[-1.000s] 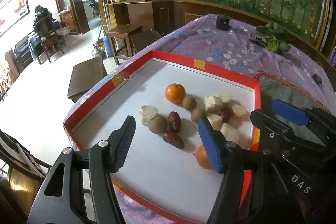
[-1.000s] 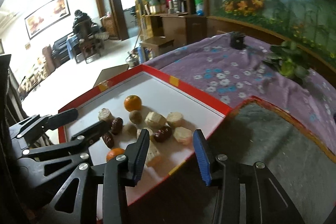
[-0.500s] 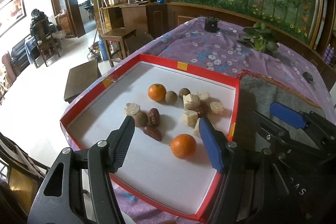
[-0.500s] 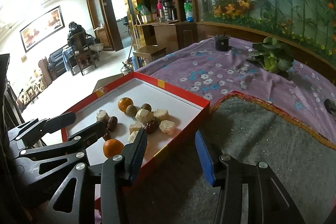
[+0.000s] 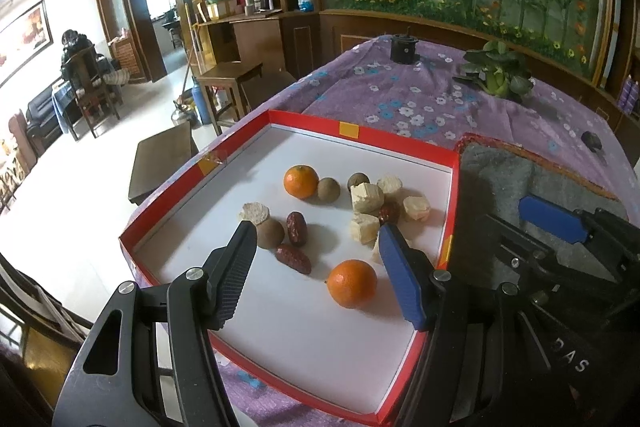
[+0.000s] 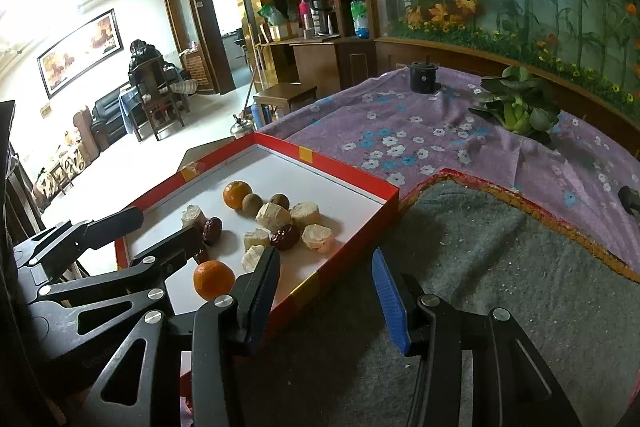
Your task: Organize fruits
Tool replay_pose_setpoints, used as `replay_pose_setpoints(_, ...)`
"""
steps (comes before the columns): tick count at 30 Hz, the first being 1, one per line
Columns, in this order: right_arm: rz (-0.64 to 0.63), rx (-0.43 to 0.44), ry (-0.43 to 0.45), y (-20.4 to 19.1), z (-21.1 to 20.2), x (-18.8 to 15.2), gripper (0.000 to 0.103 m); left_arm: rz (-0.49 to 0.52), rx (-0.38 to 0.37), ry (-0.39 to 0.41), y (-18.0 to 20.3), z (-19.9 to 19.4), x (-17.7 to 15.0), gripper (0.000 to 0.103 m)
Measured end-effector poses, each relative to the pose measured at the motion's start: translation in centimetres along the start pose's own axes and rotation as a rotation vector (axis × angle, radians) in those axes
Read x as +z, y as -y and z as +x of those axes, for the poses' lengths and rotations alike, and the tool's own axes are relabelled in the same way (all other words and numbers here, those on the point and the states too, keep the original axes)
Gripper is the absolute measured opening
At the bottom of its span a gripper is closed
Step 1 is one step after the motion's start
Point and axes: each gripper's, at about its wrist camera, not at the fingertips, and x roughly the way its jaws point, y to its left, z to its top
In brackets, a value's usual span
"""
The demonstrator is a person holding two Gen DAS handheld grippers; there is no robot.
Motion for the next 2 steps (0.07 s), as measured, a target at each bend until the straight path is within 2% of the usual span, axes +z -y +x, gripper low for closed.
replay_pose_setpoints(2, 0.002, -0.008, 0.006, 0.26, -0.26, -0.02, 0.046, -0.003, -0.008, -0.007, 0.26, 0.01, 0.11, 0.064)
